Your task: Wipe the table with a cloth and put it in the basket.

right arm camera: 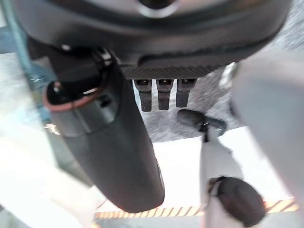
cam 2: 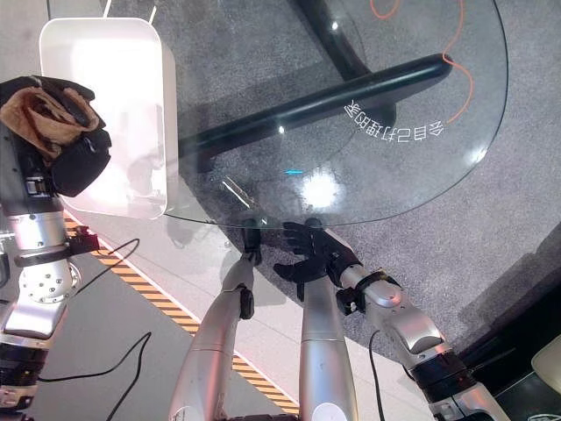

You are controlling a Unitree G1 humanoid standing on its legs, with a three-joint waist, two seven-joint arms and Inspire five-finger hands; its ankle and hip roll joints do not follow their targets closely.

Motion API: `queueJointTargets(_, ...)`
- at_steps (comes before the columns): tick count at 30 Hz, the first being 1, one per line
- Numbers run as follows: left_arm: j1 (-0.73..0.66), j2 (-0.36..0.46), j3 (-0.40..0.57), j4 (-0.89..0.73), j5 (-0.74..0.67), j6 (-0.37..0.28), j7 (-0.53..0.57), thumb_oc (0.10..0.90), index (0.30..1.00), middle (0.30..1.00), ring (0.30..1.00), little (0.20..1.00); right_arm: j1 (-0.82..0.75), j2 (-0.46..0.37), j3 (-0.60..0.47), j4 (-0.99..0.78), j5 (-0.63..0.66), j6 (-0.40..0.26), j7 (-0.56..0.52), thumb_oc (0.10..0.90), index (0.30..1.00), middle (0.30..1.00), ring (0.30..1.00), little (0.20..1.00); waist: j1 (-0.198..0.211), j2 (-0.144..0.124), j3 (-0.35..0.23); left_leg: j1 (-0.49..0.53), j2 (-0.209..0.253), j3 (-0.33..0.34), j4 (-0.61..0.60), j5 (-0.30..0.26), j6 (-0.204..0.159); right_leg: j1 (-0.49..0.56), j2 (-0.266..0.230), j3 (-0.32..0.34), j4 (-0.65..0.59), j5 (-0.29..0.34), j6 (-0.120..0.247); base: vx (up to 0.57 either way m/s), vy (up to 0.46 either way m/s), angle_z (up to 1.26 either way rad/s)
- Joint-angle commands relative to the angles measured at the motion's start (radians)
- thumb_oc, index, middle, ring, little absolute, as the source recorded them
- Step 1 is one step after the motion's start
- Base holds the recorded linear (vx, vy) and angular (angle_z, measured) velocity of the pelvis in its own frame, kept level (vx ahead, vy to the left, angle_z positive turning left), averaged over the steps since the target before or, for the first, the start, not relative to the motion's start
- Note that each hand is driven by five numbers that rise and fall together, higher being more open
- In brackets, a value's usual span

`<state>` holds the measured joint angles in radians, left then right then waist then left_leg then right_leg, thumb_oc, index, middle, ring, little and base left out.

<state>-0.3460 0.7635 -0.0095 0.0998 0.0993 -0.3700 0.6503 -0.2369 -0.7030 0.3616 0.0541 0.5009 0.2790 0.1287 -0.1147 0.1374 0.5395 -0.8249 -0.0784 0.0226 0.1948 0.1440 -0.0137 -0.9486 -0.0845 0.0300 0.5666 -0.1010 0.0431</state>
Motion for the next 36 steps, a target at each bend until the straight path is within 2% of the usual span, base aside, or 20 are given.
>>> queueJointTargets(1, -0.114, 0.08, 0.079, 0.068, 0.019, -0.013, 0.123, 0.1, 0.3, 0.3, 0.3, 0.2, 0.06, -0.028, 0.061, 0.033, 0.02, -0.045, 0.028, 0.8, 0.9, 0.9, 0.9, 0.9, -0.031, 0.046, -0.019, -0.035, -0.027, -0.006, 0.118, -0.077, -0.03, 0.0, 0.068, 0.079, -0.112, 0.06, 0.024, 0.04, 0.034, 0.01)
queueJointTargets(10, -0.326, 0.121, -0.078, 0.341, -0.119, 0.024, 0.051, 0.1, 0.3, 0.3, 0.3, 0.2, 0.046, -0.018, 0.12, 0.123, 0.083, -0.093, 0.036, 0.8, 0.9, 0.9, 0.9, 0.9, -0.05, 0.005, -0.019, -0.122, -0.018, -0.01, 0.171, -0.096, -0.03, -0.073, 0.068, 0.088, -0.082, 0.071, 0.042, 0.03, 0.008, 0.05)
queueJointTargets(11, -0.371, 0.125, -0.107, 0.405, -0.16, 0.016, 0.028, 0.1, 0.3, 0.3, 0.3, 0.2, 0.035, -0.018, 0.131, 0.129, 0.097, -0.09, 0.037, 0.8, 0.9, 0.9, 0.9, 0.9, -0.054, -0.006, -0.019, -0.145, -0.016, -0.008, 0.185, -0.102, -0.029, -0.092, 0.067, 0.09, -0.078, 0.076, 0.045, 0.05, 0.014, 0.06)
queueJointTargets(17, -0.455, 0.117, -0.179, 0.538, -0.263, -0.012, -0.052, 0.1, 0.3, 0.3, 0.3, 0.2, 0.004, -0.013, 0.15, 0.157, 0.121, -0.094, 0.046, 0.8, 0.9, 0.9, 0.9, 0.9, -0.058, -0.029, -0.019, -0.198, -0.017, -0.007, 0.22, -0.115, -0.028, -0.139, 0.067, 0.098, -0.06, 0.087, 0.056, 0.03, 0.011, 0.0)
queueJointTargets(19, -0.479, 0.113, -0.199, 0.566, -0.337, -0.017, -0.098, 0.1, 0.3, 0.3, 0.3, 0.2, -0.01, -0.014, 0.159, 0.162, 0.136, -0.094, 0.047, 0.8, 0.9, 0.9, 0.9, 0.9, -0.058, -0.038, -0.019, -0.218, -0.017, -0.008, 0.232, -0.12, -0.029, -0.158, 0.066, 0.099, -0.053, 0.09, 0.059, 0.02, 0.005, -0.01)
queueJointTargets(22, -0.494, 0.103, -0.215, 0.593, -0.352, -0.019, -0.119, 0.1, 0.3, 0.3, 0.3, 0.2, -0.025, -0.009, 0.165, 0.17, 0.149, -0.092, 0.049, 0.8, 0.9, 0.9, 0.9, 0.9, -0.057, -0.046, -0.019, -0.233, -0.019, -0.011, 0.24, -0.125, -0.028, -0.173, 0.067, 0.099, -0.047, 0.094, 0.062, 0.0, 0.0, 0.0)
queueJointTargets(25, -0.504, 0.095, -0.227, 0.615, -0.36, -0.018, -0.114, 0.1, 0.3, 0.3, 0.3, 0.2, -0.043, -0.01, 0.171, 0.17, 0.172, -0.088, 0.048, 0.8, 0.9, 0.9, 0.9, 0.9, -0.054, -0.055, -0.019, -0.248, -0.022, -0.015, 0.247, -0.13, -0.028, -0.186, 0.068, 0.101, -0.049, 0.098, 0.065, 0.0, 0.0, 0.0)
queueJointTargets(31, -0.531, 0.075, -0.221, 0.68, -0.489, 0.003, -0.103, 0.1, 0.3, 0.3, 0.3, 0.2, -0.072, -0.004, 0.184, 0.193, 0.196, -0.097, 0.034, 0.8, 0.9, 0.9, 0.9, 0.9, -0.055, -0.072, -0.019, -0.265, -0.028, -0.023, 0.254, -0.136, -0.029, -0.198, 0.066, 0.1, -0.057, 0.103, 0.068, 0.0, 0.0, 0.0)
queueJointTargets(32, -0.537, 0.071, -0.217, 0.693, -0.528, 0.002, -0.116, 0.196, 0.382, 0.382, 0.382, 0.296, -0.078, -0.001, 0.187, 0.196, 0.201, -0.099, 0.034, 0.8, 0.9, 0.9, 0.9, 0.9, -0.056, -0.076, -0.019, -0.267, -0.029, -0.024, 0.255, -0.136, -0.029, -0.198, 0.066, 0.101, -0.06, 0.104, 0.068, 0.0, 0.0, 0.0)
queueJointTargets(33, -0.54, 0.071, -0.216, 0.697, -0.54, 0.004, -0.122, 0.243, 0.422, 0.422, 0.422, 0.343, -0.079, 0.0, 0.187, 0.197, 0.201, -0.1, 0.035, 0.8, 0.9, 0.9, 0.9, 0.9, -0.056, -0.077, -0.019, -0.268, -0.029, -0.024, 0.256, -0.136, -0.03, -0.198, 0.067, 0.101, -0.06, 0.104, 0.068, 0.0, 0.007, 0.04)
queueJointTargets(35, -0.556, 0.061, -0.209, 0.725, -0.606, 0.021, -0.191, 0.624, 0.749, 0.749, 0.749, 0.724, -0.085, 0.008, 0.189, 0.205, 0.202, -0.103, 0.034, 0.8, 0.9, 0.9, 0.9, 0.9, -0.059, -0.081, -0.019, -0.266, -0.031, -0.026, 0.254, -0.137, -0.03, -0.195, 0.066, 0.101, -0.065, 0.105, 0.068, 0.0, 0.005, 0.04)
queueJointTargets(36, -0.559, 0.056, -0.21, 0.73, -0.595, 0.024, -0.2, 0.731, 0.841, 0.841, 0.841, 0.831, -0.087, 0.014, 0.188, 0.204, 0.202, -0.099, 0.03, 0.8, 0.9, 0.9, 0.9, 0.9, -0.059, -0.083, -0.019, -0.264, -0.032, -0.027, 0.253, -0.137, -0.029, -0.194, 0.066, 0.1, -0.066, 0.106, 0.068, 0.0, 0.0, 0.0)
